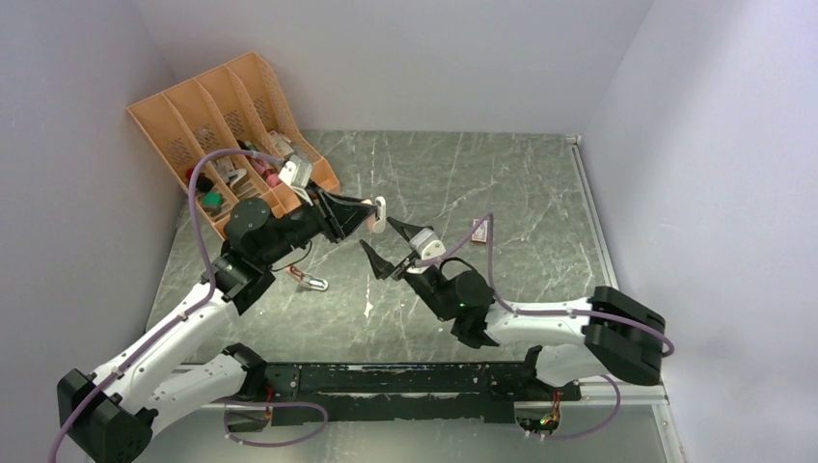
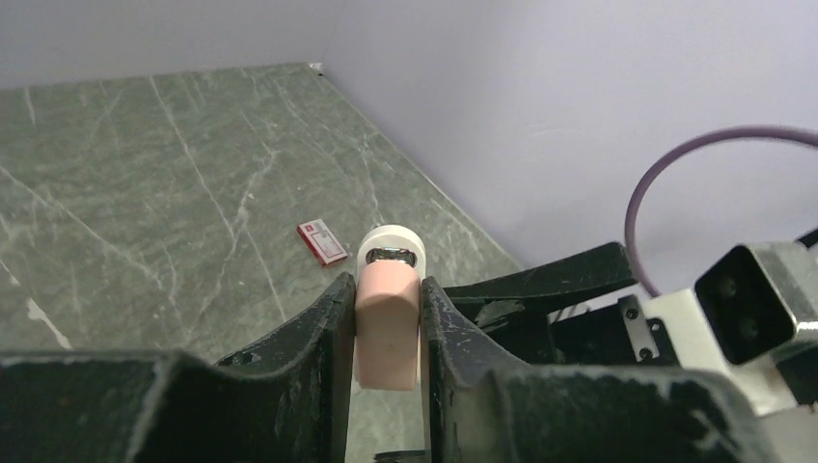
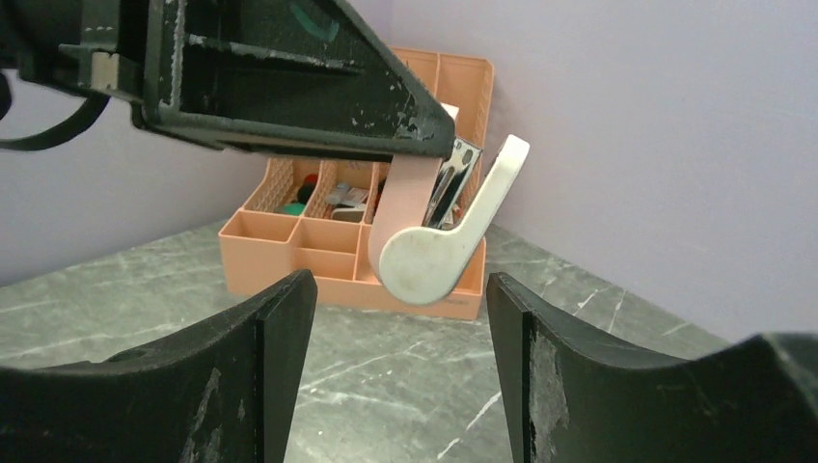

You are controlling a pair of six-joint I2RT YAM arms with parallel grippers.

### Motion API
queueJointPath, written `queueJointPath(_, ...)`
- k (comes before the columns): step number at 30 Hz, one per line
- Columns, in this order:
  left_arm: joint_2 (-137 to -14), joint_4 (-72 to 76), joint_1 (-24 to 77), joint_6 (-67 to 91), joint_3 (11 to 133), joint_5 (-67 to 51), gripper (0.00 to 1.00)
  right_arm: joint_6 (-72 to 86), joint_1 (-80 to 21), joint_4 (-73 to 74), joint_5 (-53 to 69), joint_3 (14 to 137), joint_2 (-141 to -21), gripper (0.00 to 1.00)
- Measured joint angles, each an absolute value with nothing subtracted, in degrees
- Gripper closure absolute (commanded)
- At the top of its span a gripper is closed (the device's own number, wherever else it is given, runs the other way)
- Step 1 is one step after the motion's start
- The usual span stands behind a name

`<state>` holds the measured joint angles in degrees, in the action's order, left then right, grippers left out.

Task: Load the staples into the stapler
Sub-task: Open the stapler at the center of the board.

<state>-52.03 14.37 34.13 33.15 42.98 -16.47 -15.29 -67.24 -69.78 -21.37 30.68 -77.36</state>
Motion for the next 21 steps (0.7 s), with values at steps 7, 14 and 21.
queueJointPath(7,-52.1,3.9,34.1,13.7,51.1,-23.4,0.93,-14.0,-67.2,-51.7,-14.7,29.8,-65.0,0.31)
queueJointPath(14,-49.8,-8.1,34.1,-4.7,55.7,-31.4,0.93,-13.5,-67.2,-28.9,-6.0,31.0,-54.6,0.32)
queueJointPath(21,-47.5,-15.9,34.1,-19.5,55.7,-42.9,0.93,-18.8,-67.2,-11.5,0.1,40.3,-52.7,0.32)
